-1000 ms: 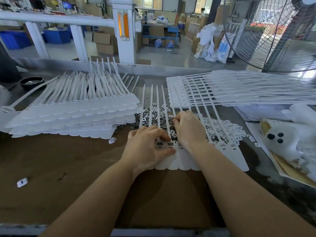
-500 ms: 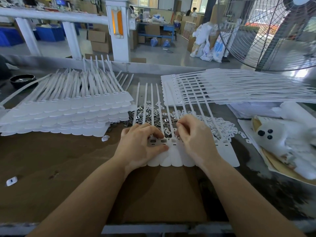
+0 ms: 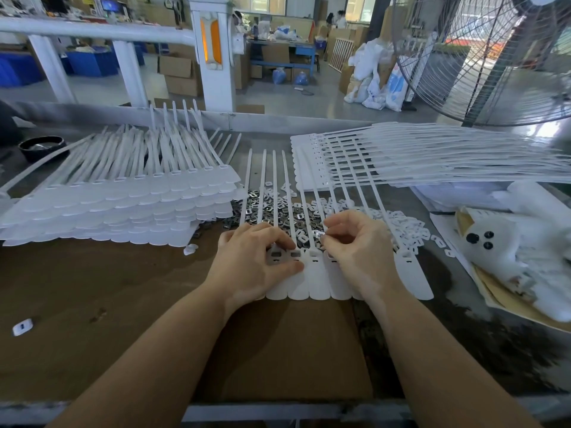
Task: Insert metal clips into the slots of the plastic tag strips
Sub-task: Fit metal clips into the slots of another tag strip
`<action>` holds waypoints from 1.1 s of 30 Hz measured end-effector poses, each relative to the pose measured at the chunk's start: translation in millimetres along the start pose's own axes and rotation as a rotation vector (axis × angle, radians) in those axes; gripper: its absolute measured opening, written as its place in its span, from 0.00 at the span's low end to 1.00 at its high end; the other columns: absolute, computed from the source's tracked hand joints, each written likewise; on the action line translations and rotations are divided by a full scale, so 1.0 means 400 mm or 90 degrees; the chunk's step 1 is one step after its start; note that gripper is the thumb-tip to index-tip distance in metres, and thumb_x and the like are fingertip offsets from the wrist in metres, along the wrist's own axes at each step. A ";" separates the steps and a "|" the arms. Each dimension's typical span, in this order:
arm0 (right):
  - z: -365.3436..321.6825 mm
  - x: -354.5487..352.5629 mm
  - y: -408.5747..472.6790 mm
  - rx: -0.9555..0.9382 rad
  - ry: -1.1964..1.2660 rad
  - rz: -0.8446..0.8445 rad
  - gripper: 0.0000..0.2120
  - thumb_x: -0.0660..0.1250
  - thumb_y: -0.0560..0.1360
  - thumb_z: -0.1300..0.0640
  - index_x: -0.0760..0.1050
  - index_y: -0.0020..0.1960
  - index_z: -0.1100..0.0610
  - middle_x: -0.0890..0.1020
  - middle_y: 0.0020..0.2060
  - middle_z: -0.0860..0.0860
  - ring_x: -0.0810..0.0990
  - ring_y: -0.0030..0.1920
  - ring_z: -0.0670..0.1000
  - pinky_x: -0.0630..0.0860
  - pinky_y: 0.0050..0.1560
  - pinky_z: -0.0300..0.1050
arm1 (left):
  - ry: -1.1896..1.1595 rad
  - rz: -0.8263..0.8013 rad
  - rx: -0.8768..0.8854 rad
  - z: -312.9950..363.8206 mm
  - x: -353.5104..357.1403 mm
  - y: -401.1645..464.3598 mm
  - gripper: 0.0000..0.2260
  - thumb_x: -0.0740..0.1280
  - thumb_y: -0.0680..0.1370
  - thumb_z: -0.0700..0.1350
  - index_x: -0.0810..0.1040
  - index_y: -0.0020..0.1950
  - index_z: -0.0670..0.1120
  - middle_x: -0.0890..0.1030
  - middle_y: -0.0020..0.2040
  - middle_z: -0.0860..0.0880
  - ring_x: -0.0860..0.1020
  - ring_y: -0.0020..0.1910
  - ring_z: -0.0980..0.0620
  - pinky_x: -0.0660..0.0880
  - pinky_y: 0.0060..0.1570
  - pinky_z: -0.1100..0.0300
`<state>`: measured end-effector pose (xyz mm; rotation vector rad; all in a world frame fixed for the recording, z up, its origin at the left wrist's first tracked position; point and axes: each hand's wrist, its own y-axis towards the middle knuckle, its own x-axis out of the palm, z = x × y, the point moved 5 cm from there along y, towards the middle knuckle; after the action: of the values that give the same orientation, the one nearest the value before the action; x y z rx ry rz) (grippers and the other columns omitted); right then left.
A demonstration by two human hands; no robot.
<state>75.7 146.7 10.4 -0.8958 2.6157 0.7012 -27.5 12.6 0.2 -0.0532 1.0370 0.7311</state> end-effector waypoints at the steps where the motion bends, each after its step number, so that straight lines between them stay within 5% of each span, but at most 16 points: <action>1: 0.000 0.000 -0.001 0.006 0.002 -0.004 0.12 0.71 0.69 0.65 0.79 0.44 0.49 0.82 0.36 0.46 0.81 0.41 0.46 0.78 0.45 0.41 | 0.002 -0.001 -0.001 0.000 0.001 0.001 0.10 0.65 0.67 0.65 0.72 0.45 0.63 0.70 0.44 0.67 0.66 0.52 0.61 0.52 0.52 0.61; 18: -0.013 0.002 -0.010 0.026 -0.030 -0.102 0.07 0.72 0.69 0.62 0.80 0.37 0.52 0.80 0.34 0.45 0.76 0.35 0.40 0.70 0.36 0.26 | 0.014 0.005 0.008 0.001 0.000 0.002 0.12 0.64 0.67 0.66 0.72 0.45 0.63 0.70 0.43 0.67 0.65 0.51 0.61 0.51 0.47 0.63; 26: -0.014 0.007 0.001 0.029 -0.124 -0.165 0.05 0.70 0.71 0.62 0.79 0.36 0.57 0.75 0.45 0.50 0.71 0.43 0.42 0.63 0.39 0.21 | 0.007 -0.002 0.001 0.004 -0.002 0.000 0.11 0.65 0.67 0.65 0.72 0.45 0.63 0.69 0.44 0.67 0.66 0.52 0.61 0.51 0.51 0.62; 33: -0.015 0.023 0.000 0.040 -0.145 -0.188 0.04 0.70 0.71 0.61 0.79 0.38 0.58 0.75 0.45 0.50 0.74 0.45 0.48 0.70 0.47 0.40 | 0.009 0.001 0.002 0.006 -0.004 -0.001 0.11 0.64 0.67 0.65 0.72 0.45 0.63 0.70 0.44 0.66 0.66 0.51 0.61 0.51 0.48 0.63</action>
<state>67.8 138.9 11.6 -1.0843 2.2334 0.5998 -25.9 12.2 2.7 -0.0551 1.0509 0.7318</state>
